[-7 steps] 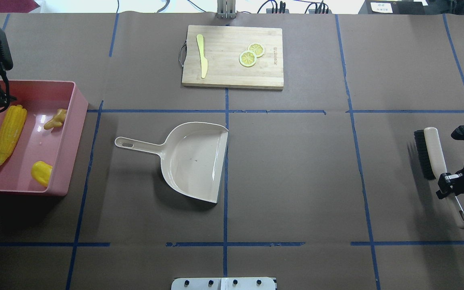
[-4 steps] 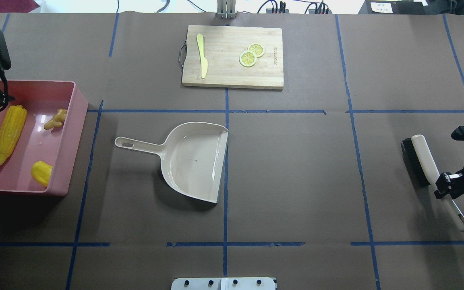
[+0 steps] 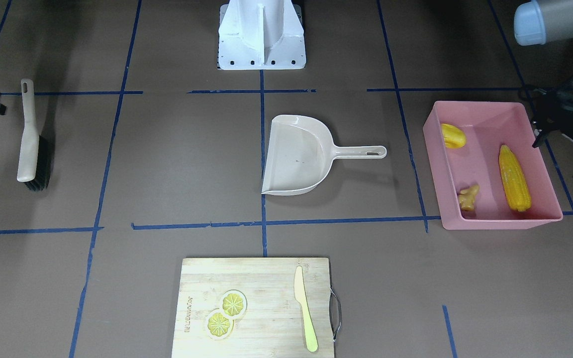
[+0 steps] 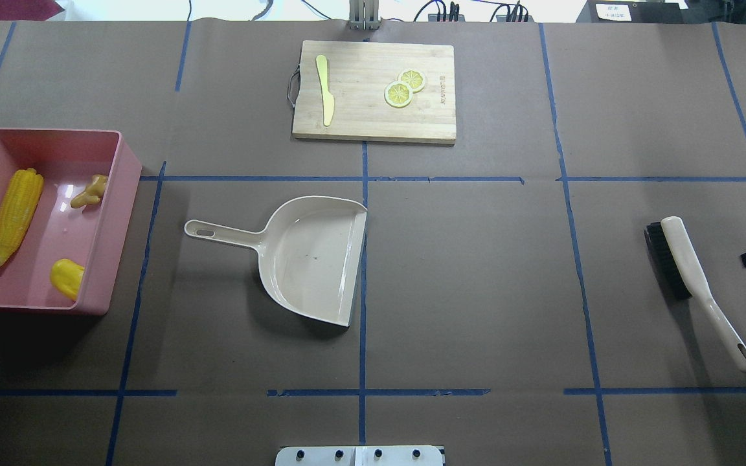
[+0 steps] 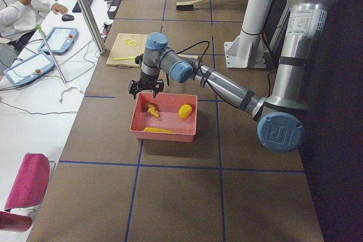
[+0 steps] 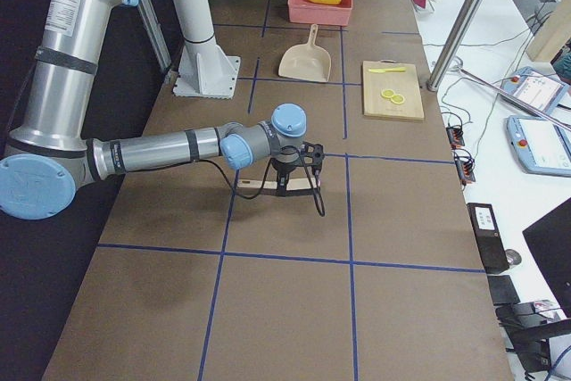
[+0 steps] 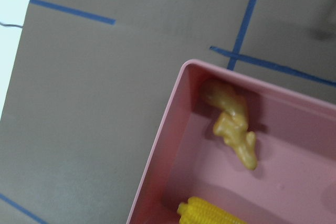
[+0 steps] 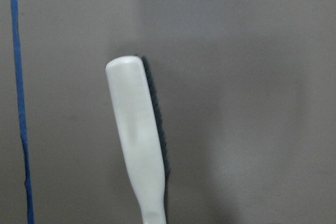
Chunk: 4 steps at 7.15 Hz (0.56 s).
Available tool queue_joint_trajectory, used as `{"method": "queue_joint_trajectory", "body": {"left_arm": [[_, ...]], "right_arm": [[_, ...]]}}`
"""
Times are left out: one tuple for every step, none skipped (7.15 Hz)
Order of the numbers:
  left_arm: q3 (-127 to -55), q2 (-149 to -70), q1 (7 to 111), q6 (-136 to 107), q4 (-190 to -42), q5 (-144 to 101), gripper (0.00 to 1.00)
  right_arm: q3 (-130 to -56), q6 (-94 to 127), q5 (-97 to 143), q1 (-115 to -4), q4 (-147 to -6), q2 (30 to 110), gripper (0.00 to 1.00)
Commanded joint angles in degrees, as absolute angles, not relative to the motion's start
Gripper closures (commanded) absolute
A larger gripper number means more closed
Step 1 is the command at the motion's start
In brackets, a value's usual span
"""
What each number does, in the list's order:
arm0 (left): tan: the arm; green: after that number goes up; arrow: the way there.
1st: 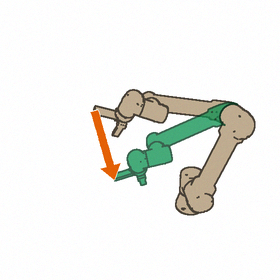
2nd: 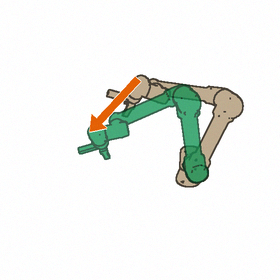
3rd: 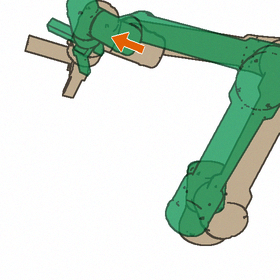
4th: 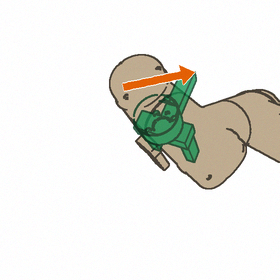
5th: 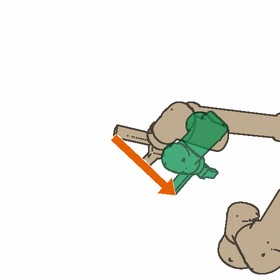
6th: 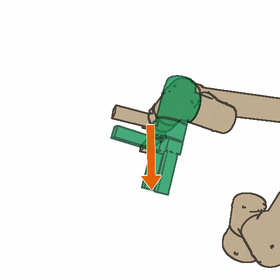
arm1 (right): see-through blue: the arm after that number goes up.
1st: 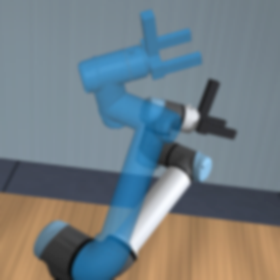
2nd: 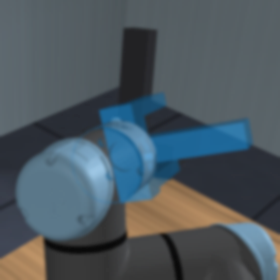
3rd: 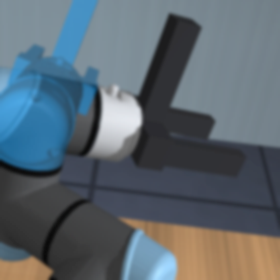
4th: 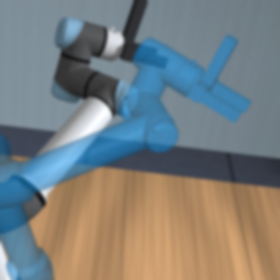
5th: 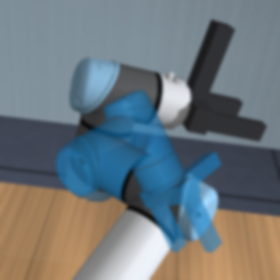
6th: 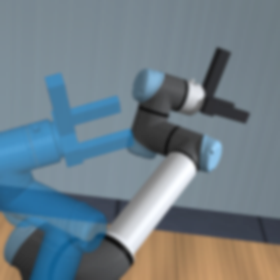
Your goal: Sweep and dump trash into bin
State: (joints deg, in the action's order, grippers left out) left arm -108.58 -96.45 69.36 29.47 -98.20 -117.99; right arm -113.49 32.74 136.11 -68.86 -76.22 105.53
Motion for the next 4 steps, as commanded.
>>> {"method": "queue_joint_trajectory", "body": {"left_arm": [[-104.0, -95.3, 72.6, 17.5, -97.7, -124.3, 0.01], [-101.1, -95.1, 76.3, 14.8, -97.4, -131.2, 0.01], [-97.9, -94.2, 80.8, 14.5, -97.4, -136.4, 0.01], [-95.7, -95.1, 82.6, 11.2, -96.1, -137.4, 0.01]], "right_arm": [[-112.6, 24.8, 136.1, -77.4, -79.5, 105.6, 0.0], [-112.6, 19.3, 136.1, -79.9, -84.2, 105.3, 0.0], [-112.4, 15.0, 136.1, -81.6, -88.9, 103.6, 0.0], [-112.6, 11.6, 136.1, -84.2, -93.7, 101.3, 0.0]]}}
